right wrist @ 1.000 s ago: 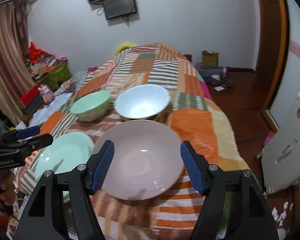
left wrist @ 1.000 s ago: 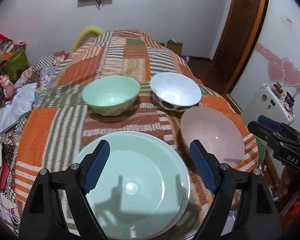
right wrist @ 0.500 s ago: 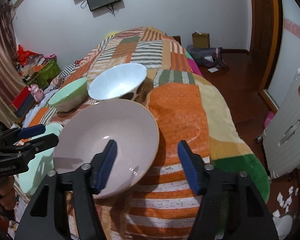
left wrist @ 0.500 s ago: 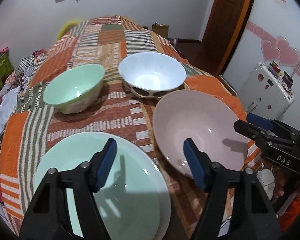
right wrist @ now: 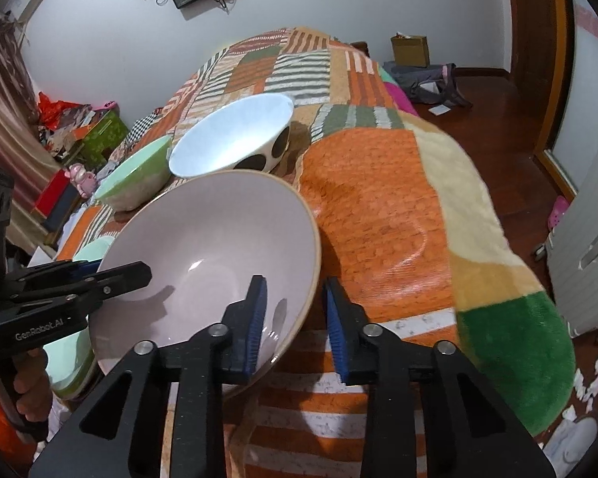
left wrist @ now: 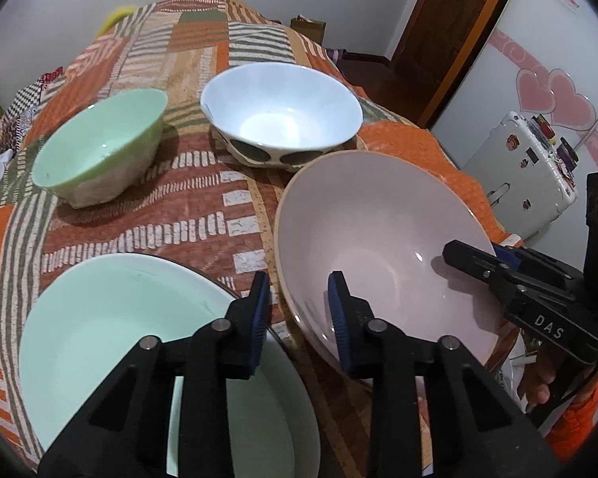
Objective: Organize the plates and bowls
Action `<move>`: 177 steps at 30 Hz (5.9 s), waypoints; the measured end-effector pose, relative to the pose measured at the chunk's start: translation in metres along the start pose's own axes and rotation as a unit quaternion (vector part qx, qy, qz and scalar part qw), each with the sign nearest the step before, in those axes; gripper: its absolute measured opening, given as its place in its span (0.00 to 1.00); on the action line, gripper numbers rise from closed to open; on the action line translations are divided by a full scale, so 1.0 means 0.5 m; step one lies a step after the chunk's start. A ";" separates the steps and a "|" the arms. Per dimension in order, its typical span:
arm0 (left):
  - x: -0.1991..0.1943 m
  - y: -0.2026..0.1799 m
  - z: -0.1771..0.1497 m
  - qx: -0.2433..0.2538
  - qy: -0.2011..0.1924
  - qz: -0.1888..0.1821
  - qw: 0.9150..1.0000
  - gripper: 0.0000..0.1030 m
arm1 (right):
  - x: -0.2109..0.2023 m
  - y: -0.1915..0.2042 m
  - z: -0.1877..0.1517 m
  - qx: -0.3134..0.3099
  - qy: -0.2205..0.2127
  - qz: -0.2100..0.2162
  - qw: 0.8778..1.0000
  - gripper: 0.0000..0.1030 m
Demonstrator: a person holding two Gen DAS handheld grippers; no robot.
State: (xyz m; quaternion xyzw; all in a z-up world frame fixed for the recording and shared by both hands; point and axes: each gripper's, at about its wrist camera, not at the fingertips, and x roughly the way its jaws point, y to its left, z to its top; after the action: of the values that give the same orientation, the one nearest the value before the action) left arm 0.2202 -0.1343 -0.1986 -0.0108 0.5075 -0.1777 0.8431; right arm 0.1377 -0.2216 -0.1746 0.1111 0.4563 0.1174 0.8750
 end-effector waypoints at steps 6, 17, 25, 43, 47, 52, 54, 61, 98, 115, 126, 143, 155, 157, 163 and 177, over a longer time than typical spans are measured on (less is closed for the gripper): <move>0.008 -0.020 -0.006 0.005 0.006 0.003 1.000 0.28 | -0.001 0.011 -0.001 0.001 0.003 0.000 1.000 0.23; -0.030 -0.019 -0.008 0.000 -0.011 0.013 1.000 0.28 | -0.029 0.033 0.009 0.001 -0.013 -0.003 1.000 0.23; -0.102 -0.008 -0.019 -0.001 -0.047 0.015 0.999 0.28 | -0.062 0.080 0.024 -0.018 -0.038 0.000 0.999 0.23; -0.270 0.113 -0.087 -0.047 -0.105 0.044 0.992 0.28 | -0.062 0.248 0.029 -0.080 -0.055 0.038 0.995 0.23; -0.303 0.152 -0.111 -0.062 -0.115 0.055 0.990 0.28 | -0.052 0.293 0.023 -0.097 -0.051 0.050 0.993 0.23; -0.336 0.200 -0.142 -0.082 -0.122 0.071 0.987 0.28 | -0.036 0.346 0.014 -0.115 -0.042 0.065 0.990 0.23; -0.348 0.220 -0.158 -0.093 -0.123 0.077 0.985 0.28 | -0.029 0.371 0.009 -0.124 -0.038 0.073 0.989 0.23; -0.394 0.287 -0.210 -0.120 -0.127 0.105 0.979 0.28 | -0.002 0.450 -0.007 -0.154 -0.021 0.093 0.984 0.23; -0.302 0.577 -0.328 -0.248 -0.059 0.129 0.958 0.28 | 0.240 0.637 -0.055 -0.230 0.116 0.105 0.961 0.23; -0.320 0.567 -0.330 -0.222 -0.063 0.149 0.961 0.28 | 0.219 0.623 -0.045 -0.235 0.104 0.097 0.961 0.25; -0.381 0.520 -0.299 -0.200 -0.092 0.179 0.959 0.32 | 0.145 0.571 -0.002 -0.216 0.054 0.104 0.969 0.26; -0.370 0.427 -0.133 -0.147 -0.137 0.174 0.964 0.68 | 0.092 0.410 0.115 -0.136 -0.024 0.058 0.989 0.51; -0.255 0.433 0.024 -0.112 -0.104 0.151 0.977 0.68 | 0.193 0.345 0.163 -0.109 0.018 0.030 0.993 0.51; -0.230 0.433 0.043 -0.107 -0.095 0.152 0.978 0.68 | 0.218 0.340 0.168 -0.100 0.035 0.036 0.994 0.51; -0.172 0.441 0.074 -0.097 -0.075 0.150 0.981 0.68 | 0.251 0.329 0.179 -0.077 0.052 0.048 0.995 0.50; -0.079 0.442 0.113 -0.075 -0.036 0.141 0.986 0.68 | 0.308 0.341 0.192 -0.122 0.095 0.042 0.987 0.36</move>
State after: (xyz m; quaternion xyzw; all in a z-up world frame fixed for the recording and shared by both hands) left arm 0.3158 0.0756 -0.1816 -0.0083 0.4854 -0.0178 0.8740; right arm 0.2848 -0.0214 -0.1883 0.0110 0.5141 0.2187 0.8293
